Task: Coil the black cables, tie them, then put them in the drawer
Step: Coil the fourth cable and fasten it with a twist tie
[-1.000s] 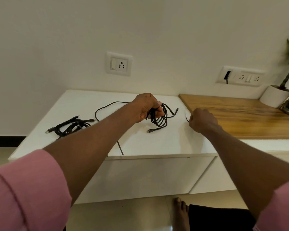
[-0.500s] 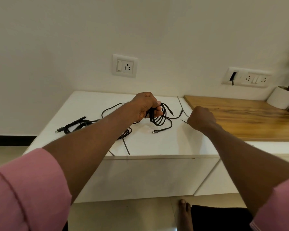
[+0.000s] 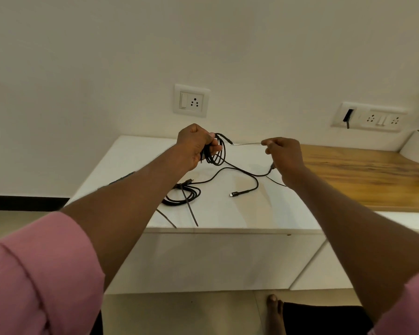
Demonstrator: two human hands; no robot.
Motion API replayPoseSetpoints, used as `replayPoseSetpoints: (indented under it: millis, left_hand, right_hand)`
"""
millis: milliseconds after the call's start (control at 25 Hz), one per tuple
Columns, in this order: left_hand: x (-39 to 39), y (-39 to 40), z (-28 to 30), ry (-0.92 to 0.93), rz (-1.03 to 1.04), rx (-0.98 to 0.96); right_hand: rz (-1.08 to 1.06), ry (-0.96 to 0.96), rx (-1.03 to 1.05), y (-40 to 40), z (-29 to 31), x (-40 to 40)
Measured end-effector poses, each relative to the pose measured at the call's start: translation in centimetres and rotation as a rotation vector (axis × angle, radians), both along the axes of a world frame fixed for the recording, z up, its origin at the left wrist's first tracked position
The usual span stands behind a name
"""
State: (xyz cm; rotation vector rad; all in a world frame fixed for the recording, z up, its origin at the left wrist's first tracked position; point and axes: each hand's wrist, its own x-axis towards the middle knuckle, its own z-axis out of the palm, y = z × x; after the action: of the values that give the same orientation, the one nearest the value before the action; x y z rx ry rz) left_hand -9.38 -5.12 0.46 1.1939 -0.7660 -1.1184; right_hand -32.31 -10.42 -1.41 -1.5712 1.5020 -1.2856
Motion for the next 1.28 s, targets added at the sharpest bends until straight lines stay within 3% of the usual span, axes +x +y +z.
replayPoseSetpoints:
  millis: [200,440,560,880,1160,1280]
  left_hand:
    - [2.8,0.1,-0.3,0.018,0.129,-0.035]
    - [4.3,1.0,0.5,-0.027,0.195,-0.146]
    - [4.2,1.5,0.7,-0.124,0.189,-0.201]
    - [2.8,2.4,0.9,-0.352,0.013,-0.224]
    - [1.3,2.9,0.8,-0.34,-0.051,-0.021]
    - [1.9,2.8,0.5,-0.297,-0.074,-0.018]
  right_hand:
    - [0.076,-0.053,-0.009,0.6,0.5,2.9]
    - [0.223,0.236,0.119,2.6,0.5,5.9]
    - [0.266,0.262,0.19,3.1,0.6,7.0]
    - [0.322,-0.129,0.363,4.6,2.4,9.9]
    - [0.306,-0.155,0.407,4.8,2.1,10.4]
    - [0.307,-0.203,0.391,4.6,2.0,10.5]
